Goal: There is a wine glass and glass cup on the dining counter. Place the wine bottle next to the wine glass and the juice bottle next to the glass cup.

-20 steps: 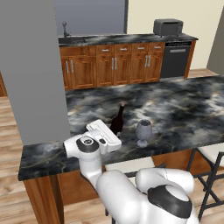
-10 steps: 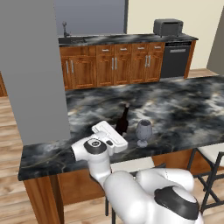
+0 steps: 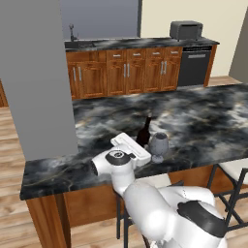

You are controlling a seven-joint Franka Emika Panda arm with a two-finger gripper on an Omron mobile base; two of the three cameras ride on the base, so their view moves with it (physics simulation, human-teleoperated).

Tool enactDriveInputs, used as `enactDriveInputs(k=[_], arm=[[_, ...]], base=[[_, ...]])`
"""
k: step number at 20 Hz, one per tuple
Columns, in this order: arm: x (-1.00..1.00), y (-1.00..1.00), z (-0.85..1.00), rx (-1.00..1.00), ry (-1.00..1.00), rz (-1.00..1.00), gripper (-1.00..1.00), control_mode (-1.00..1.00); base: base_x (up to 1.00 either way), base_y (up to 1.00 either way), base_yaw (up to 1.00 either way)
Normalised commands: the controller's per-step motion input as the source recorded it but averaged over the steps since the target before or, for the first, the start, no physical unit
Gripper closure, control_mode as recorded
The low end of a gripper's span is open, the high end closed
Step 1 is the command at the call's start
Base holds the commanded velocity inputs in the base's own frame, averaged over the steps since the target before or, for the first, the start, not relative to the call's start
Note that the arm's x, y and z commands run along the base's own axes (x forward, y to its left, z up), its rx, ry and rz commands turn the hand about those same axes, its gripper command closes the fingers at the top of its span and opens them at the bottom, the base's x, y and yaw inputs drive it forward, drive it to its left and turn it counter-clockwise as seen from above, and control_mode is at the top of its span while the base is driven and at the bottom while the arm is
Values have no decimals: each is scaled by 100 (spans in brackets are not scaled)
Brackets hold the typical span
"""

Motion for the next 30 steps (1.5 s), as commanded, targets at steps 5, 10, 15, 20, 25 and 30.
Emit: enactDriveInputs(k=[5,10,15,20,25,30], arm=[[32,2,-21,0,-1,0,100,-100],[31,15,-21,-2,-6,-4,100,-100],[32,24,-22,-2,-7,-6,100,-100],[35,5,-23,-2,-1,-11,100,-100],[12,0,-36,-3,-2,-8,100,-100],[-1,0,-38,-5,-4,-7,100,-100]], base=[[0,0,0],[0,0,0],[0,0,0],[0,0,0],[0,0,0],[0,0,0]])
